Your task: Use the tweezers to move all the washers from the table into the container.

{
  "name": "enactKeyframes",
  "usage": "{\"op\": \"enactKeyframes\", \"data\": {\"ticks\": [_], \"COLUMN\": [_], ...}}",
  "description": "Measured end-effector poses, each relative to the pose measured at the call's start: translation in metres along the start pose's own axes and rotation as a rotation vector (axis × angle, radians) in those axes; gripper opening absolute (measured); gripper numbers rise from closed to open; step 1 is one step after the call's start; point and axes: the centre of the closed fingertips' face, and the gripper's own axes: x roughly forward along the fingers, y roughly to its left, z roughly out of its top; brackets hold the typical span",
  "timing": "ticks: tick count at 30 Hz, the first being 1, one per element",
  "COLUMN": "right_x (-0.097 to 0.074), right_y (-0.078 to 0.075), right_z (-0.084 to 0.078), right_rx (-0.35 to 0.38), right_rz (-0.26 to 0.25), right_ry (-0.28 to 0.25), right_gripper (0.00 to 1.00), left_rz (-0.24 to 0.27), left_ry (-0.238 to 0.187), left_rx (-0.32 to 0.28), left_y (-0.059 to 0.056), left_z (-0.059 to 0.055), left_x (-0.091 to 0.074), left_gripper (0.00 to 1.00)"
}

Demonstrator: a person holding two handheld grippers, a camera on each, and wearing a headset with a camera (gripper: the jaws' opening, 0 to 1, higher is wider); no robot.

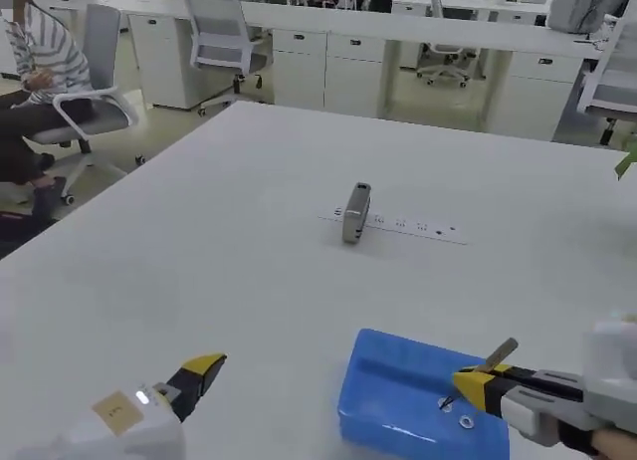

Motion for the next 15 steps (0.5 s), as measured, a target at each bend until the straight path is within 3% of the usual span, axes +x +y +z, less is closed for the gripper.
{"op": "enactKeyframes", "data": {"ticks": [6,15], "right_x": [0.010,0.018], "right_y": [-0.010,-0.010], "right_z": [-0.007,-0.013], "right_rx": [-0.021,-0.058], "right_rz": [-0.020,-0.027], "right_ry": [0.038,0.086], "right_gripper": [0.03,0.03], "left_rz": [0.014,0.024], "left_ry": [-0.005,-0.015], "left_rx": [0.000,0.023], "left_y": [0.003,0.004], "left_z": [0.001,0.003], "left_x": [0.000,-0.001], "left_gripper": [0.97,0.97]}}
